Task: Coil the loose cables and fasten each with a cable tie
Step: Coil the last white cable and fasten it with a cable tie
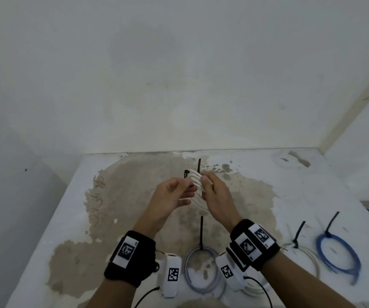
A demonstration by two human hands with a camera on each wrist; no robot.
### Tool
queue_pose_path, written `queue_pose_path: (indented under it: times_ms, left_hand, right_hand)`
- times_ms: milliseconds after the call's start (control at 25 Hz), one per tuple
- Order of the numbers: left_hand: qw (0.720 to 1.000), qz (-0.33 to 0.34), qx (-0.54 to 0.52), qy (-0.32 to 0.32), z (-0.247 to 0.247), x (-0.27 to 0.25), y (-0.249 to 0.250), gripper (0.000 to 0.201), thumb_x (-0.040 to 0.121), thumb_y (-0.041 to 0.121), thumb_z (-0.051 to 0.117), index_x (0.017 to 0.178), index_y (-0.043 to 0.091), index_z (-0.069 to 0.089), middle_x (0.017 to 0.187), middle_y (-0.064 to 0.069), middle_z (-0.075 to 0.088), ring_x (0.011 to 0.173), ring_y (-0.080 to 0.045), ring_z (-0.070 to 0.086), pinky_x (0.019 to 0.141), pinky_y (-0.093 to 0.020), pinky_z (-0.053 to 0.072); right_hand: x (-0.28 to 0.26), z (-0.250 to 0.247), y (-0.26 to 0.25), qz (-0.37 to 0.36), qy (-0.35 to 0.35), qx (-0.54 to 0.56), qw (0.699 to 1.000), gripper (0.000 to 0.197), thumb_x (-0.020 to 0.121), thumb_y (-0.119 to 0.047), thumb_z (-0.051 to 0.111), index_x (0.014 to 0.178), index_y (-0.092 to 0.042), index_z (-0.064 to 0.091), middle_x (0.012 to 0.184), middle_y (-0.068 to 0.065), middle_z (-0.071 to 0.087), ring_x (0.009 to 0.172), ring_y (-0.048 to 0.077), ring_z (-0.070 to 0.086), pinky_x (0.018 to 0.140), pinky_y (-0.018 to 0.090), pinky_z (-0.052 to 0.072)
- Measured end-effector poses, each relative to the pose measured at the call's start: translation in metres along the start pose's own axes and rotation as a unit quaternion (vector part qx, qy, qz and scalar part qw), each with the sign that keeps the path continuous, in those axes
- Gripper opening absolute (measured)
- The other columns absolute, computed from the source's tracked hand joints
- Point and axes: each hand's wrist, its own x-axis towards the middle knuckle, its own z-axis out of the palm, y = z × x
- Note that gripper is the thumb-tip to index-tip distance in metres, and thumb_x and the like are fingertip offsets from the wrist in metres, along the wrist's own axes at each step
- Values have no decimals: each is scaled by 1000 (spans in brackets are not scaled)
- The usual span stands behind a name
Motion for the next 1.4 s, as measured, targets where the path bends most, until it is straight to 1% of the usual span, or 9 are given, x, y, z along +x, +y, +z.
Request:
queue_pose_path:
  times_ms: [120, 240, 320, 440, 560, 800, 960, 1160, 1400]
  left_hand:
    - [985, 111, 129, 40, 21, -3, -5, 25, 102, 23, 47, 100, 6, 65, 87, -8, 75, 82, -21, 72, 68, -29, 59]
    - [961, 180, 202, 51, 36, -6, -4, 16, 102, 25, 47, 105, 17, 60, 85, 1, 74, 77, -10, 72, 67, -31, 60]
    - [952, 197, 229, 50, 44, -7, -1, 15, 102, 28, 47, 107, 21, 59, 87, 2, 74, 76, -6, 71, 67, -31, 61]
    - [945, 205, 249, 50, 55, -9, 6, 17, 102, 32, 45, 107, 23, 58, 85, 2, 74, 73, -5, 71, 66, -34, 61]
    - [940, 222, 253, 58, 60, -11, 12, 18, 102, 32, 43, 107, 23, 58, 79, 3, 74, 67, -7, 71, 61, -32, 60]
    - [945, 210, 245, 57, 63, -7, 21, 18, 103, 29, 41, 104, 21, 57, 80, 1, 74, 71, -8, 72, 64, -31, 61]
    - [943, 208, 254, 53, 61, -5, 22, 20, 104, 30, 37, 101, 19, 54, 83, 2, 74, 73, -7, 71, 64, -34, 61]
    - [945, 201, 254, 55, 57, -4, 22, 32, 104, 35, 30, 93, 19, 55, 81, 4, 73, 76, -6, 71, 62, -36, 60]
    - [942, 193, 273, 20, 53, -5, 22, 28, 104, 34, 30, 99, 18, 53, 89, 7, 72, 83, -3, 68, 60, -32, 60]
  right_hand:
    - [-8, -14, -2, -11, 17, 3, 1000, 22, 104, -43, 42, 116, -34, 58, 76, -8, 68, 69, 9, 64, 67, 36, 52]
    - [-9, -25, -8, -21, 70, 2, 997, 13, 102, -37, 50, 111, -35, 60, 95, -14, 68, 88, 1, 64, 77, 32, 53]
    - [-8, -33, -12, -26, 106, -6, 994, 9, 100, -34, 55, 106, -34, 62, 99, -19, 67, 95, -4, 61, 82, 33, 53]
    - [-9, -39, -17, -42, 135, -21, 990, 12, 99, -32, 57, 106, -33, 67, 98, -20, 71, 94, -3, 64, 81, 36, 56]
    - [-11, -38, -19, -67, 150, 1, 986, 24, 99, -34, 51, 113, -36, 71, 106, -16, 73, 99, 4, 67, 83, 38, 58]
    - [-5, -39, -19, -94, 185, 39, 977, 23, 98, -20, 57, 109, -28, 75, 96, -12, 72, 93, 8, 67, 81, 41, 57]
    - [1, -38, -19, -99, 186, 27, 977, 23, 98, -12, 59, 109, -22, 76, 98, -9, 74, 94, 5, 67, 84, 31, 57]
    - [1, -36, -18, -139, 194, -8, 971, 22, 96, -8, 60, 108, -18, 76, 98, -3, 75, 90, 3, 65, 80, 9, 48]
    - [1, -36, -18, -150, 193, -35, 969, 22, 96, -8, 59, 107, -16, 76, 97, -1, 75, 88, 4, 64, 78, 4, 44]
